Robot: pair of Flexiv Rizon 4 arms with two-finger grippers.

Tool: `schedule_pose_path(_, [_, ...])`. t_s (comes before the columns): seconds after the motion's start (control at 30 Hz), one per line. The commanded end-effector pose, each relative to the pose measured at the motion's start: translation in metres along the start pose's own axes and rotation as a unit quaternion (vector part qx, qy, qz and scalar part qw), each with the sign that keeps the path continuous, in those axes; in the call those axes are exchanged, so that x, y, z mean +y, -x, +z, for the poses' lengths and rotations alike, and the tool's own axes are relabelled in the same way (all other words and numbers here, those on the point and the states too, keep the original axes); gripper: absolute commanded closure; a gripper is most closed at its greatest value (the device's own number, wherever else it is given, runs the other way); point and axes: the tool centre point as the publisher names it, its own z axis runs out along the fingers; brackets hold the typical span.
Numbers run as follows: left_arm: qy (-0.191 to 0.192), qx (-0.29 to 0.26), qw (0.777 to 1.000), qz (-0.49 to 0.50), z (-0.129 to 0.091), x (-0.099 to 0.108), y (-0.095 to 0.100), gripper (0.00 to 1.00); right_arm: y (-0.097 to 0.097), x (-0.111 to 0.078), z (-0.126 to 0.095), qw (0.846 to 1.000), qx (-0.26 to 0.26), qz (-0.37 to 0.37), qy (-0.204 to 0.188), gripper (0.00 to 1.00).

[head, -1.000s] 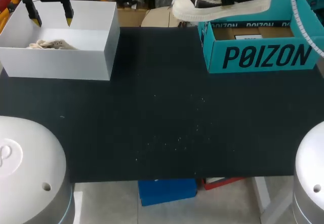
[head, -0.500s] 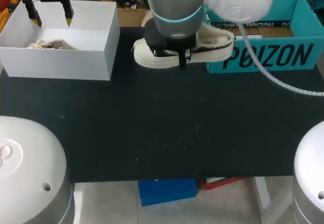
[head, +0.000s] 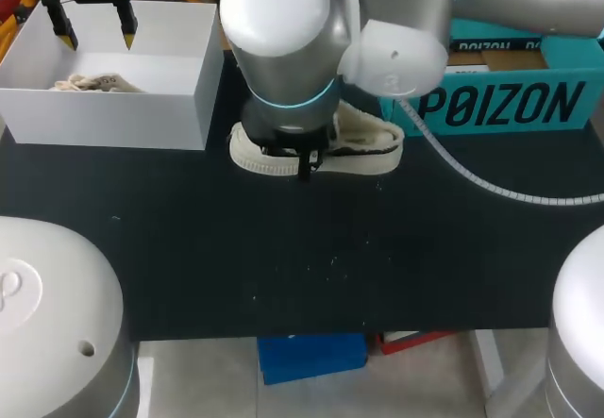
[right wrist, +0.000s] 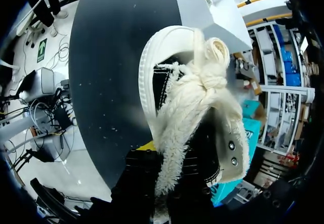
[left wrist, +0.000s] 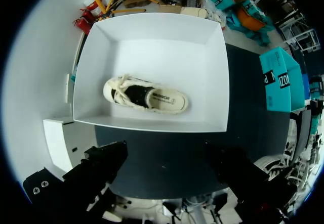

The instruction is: Take the shoe out of the shoebox, open the shoe tongue, remove and reinsert the insole, then place the shoe into the shoebox

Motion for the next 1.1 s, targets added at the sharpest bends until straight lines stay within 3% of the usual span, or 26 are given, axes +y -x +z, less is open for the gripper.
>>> schedule_pose_path(0.03, [0.001,-0.002,1.0,-0.001,0.0,0.0,-0.001,0.0,-0.014,0.008,0.03,1.0,0.001,0.002,0.001,1.0])
schedule_pose_path(0.37, [0.001,-0.002,1.0,-0.001,0.0,0.0,-0.001,0.0,-0.052,0.029,0.074,0.999,-0.022,-0.027,0.02,1.0])
schedule_pose_path(0.67, [0.001,-0.002,1.0,-0.001,0.0,0.0,-0.001,0.0,-0.068,0.034,0.098,0.999,-0.015,-0.035,0.032,1.0])
schedule_pose_path(0.7, [0.001,-0.002,1.0,-0.001,0.0,0.0,-0.001,0.0,-0.069,0.033,0.099,0.999,-0.009,-0.036,0.029,0.94])
schedule_pose_path(0.73, [0.001,-0.002,1.0,-0.001,0.0,0.0,-0.001,0.0,-0.069,0.033,0.1,0.999,-0.009,-0.035,0.027,0.51])
schedule_pose_path(0.77, [0.001,-0.002,1.0,-0.001,0.0,0.0,-0.001,0.0,-0.069,0.032,0.099,0.999,-0.008,-0.032,0.027,0.0])
schedule_pose_path(0.9, [0.001,-0.002,1.0,-0.001,0.0,0.0,-0.001,0.0,-0.065,0.028,0.087,0.999,-0.005,-0.027,0.024,0.0])
schedule_pose_path(1.1, [0.001,-0.002,1.0,-0.001,0.0,0.0,-0.001,0.0,-0.053,0.018,0.051,1.0,0.009,-0.018,0.016,0.0])
